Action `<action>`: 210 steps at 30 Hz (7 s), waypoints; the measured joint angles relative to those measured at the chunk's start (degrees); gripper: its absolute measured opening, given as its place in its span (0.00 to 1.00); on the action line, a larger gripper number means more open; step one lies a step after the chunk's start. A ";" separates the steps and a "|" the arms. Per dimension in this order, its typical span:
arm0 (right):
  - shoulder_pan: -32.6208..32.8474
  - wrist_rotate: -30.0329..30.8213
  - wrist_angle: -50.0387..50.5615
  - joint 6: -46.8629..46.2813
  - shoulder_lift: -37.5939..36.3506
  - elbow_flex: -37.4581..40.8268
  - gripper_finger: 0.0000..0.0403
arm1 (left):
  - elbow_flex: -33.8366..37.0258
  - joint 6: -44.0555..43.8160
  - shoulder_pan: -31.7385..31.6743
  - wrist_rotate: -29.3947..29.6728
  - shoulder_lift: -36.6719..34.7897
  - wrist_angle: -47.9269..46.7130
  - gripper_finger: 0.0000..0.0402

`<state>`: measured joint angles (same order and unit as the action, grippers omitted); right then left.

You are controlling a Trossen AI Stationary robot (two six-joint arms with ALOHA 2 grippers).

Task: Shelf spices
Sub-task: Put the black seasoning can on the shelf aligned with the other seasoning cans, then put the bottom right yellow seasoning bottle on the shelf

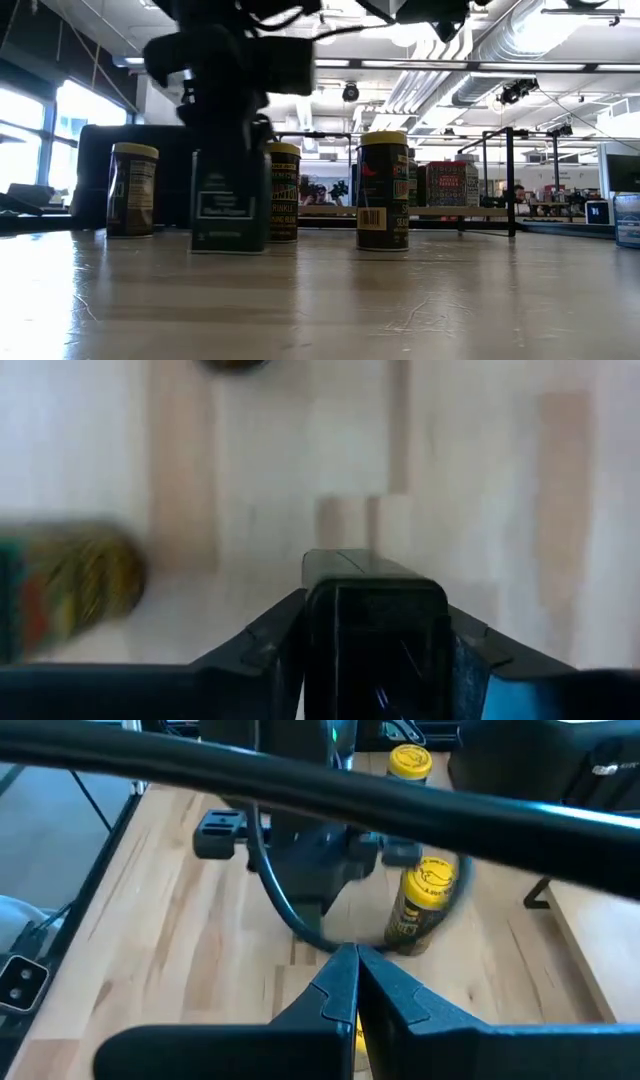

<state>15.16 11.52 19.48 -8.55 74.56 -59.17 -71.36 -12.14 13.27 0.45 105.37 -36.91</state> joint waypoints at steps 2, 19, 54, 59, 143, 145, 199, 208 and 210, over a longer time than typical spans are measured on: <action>0.00 -0.49 -0.17 -0.22 0.03 0.00 0.00 | -2.26 1.88 -0.46 -2.49 1.46 -0.17 0.38; 0.50 -13.51 -9.20 8.05 8.94 0.04 0.17 | -6.00 -1.03 0.82 1.09 -9.27 -9.00 0.60; 2.85 7.60 10.59 -12.70 49.63 -38.25 0.67 | 27.46 -37.25 24.22 38.85 -45.66 -0.80 0.60; 2.32 5.27 10.43 -14.14 49.83 -38.23 0.57 | 27.44 -37.26 25.58 41.38 -45.66 0.54 0.60; -14.17 -9.23 27.25 24.15 14.62 -26.02 0.44 | 27.40 -20.58 15.59 50.88 -35.94 17.42 0.60; -10.12 -8.44 27.08 17.96 14.44 -23.27 0.44 | 27.40 -20.00 15.59 51.26 -35.94 17.44 0.60; -7.76 -10.82 31.01 14.60 35.91 -29.46 0.52 | 27.40 -23.85 16.92 43.53 -30.01 17.93 0.60; -18.97 -7.17 42.03 18.27 35.78 -51.77 0.52 | 27.40 -23.70 18.13 43.91 -30.02 17.95 0.60; -23.75 -6.96 42.07 18.98 36.46 -56.38 0.52 | 27.40 -23.70 18.34 44.69 -30.02 17.95 0.60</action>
<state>-8.59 4.56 61.55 10.43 111.02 -115.55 -43.97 -35.85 31.62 45.15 75.35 -18.96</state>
